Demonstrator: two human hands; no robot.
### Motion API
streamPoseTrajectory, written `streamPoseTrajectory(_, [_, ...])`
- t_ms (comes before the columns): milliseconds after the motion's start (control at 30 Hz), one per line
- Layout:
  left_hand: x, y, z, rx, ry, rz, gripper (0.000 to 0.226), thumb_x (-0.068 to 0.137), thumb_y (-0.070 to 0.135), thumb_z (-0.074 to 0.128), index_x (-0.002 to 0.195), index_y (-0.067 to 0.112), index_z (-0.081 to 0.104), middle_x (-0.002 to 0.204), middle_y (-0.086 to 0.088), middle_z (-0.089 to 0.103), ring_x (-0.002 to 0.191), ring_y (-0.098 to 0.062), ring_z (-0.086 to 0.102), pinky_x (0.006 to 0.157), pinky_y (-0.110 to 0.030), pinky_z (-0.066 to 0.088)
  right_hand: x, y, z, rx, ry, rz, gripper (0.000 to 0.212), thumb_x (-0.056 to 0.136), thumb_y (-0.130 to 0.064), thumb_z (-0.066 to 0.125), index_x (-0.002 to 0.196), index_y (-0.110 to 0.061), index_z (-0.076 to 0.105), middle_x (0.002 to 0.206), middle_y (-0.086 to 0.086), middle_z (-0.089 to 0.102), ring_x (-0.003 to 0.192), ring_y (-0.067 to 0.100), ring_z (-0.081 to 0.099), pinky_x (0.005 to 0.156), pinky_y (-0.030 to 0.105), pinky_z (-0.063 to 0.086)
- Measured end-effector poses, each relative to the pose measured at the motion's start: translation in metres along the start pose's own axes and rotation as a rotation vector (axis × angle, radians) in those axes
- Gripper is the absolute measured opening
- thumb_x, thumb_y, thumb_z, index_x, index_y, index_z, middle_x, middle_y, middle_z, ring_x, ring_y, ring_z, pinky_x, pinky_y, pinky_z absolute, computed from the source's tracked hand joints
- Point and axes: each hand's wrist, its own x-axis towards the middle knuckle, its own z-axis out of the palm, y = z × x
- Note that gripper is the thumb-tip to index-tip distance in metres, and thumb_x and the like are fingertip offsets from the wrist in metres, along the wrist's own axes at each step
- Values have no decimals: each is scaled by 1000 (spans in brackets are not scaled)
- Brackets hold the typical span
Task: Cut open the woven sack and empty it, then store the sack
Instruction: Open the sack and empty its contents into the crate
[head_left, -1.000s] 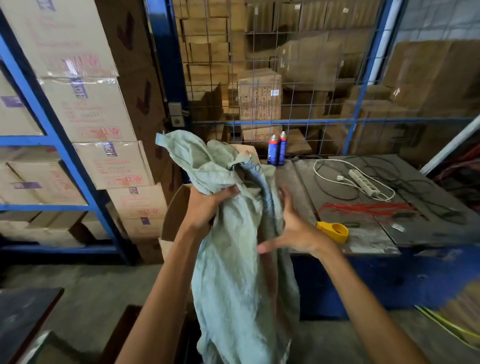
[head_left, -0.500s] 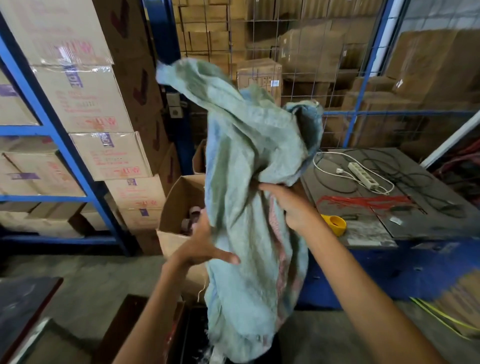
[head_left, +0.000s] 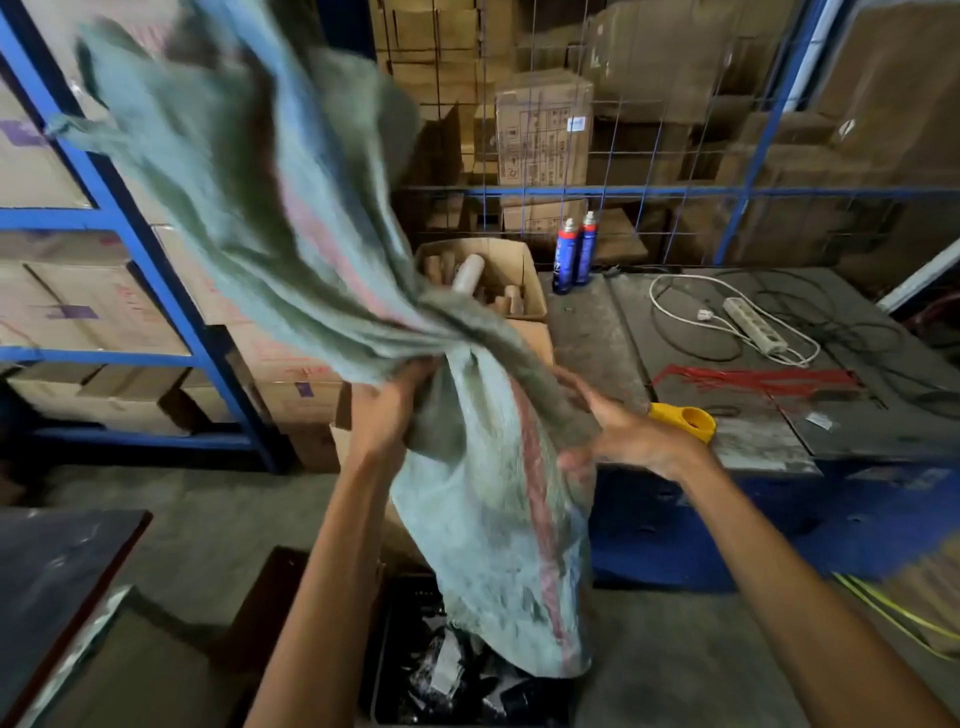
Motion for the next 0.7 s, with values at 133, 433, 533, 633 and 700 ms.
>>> streamPoseTrajectory(133, [22, 54, 11, -177, -95, -20, 45, 84, 22, 77, 126, 13, 66, 121, -6, 74, 113, -23, 70, 99, -42, 56, 14, 5, 31, 26, 4, -2, 138, 39, -35, 99, 155, -25, 25, 148, -16, 45, 127, -4, 50, 107, 20, 43])
streamPoseTrajectory(433, [45, 78, 13, -339, -201, -212, 49, 93, 35, 68, 135, 10, 65, 117, -8, 74, 112, -25, 70, 88, -36, 61, 50, -38, 80, 170, 438, -172, 27, 80, -1, 78, 95, -20, 64, 97, -5, 69, 94, 14, 65, 85, 29, 49])
streamPoseTrajectory(533, [61, 76, -27, 252, -112, -218, 62, 83, 68, 64, 125, 22, 68, 122, -6, 74, 103, -23, 73, 68, -33, 60, 43, -55, 64, 108, 477, -129, 36, 79, -4, 79, 83, -30, 55, 88, -12, 61, 86, 10, 60, 78, 25, 47])
streamPoseTrajectory(633, [62, 64, -77, 922, -157, -474, 103, 62, 100, 43, 109, 12, 71, 98, -11, 80, 77, -25, 74, 63, -30, 55, 39, -75, 46, -42, 491, -119, 26, 75, -5, 78, 81, -26, 63, 82, -8, 66, 87, 16, 65, 62, 17, 46])
streamPoseTrajectory(700, [55, 65, -101, 1148, -202, -614, 106, 64, 98, 44, 109, 5, 70, 85, -13, 81, 72, -28, 73, 61, -28, 51, 37, -89, 37, -136, 444, -87, 25, 74, -7, 79, 83, -24, 63, 86, -6, 67, 89, 15, 66, 65, 20, 47])
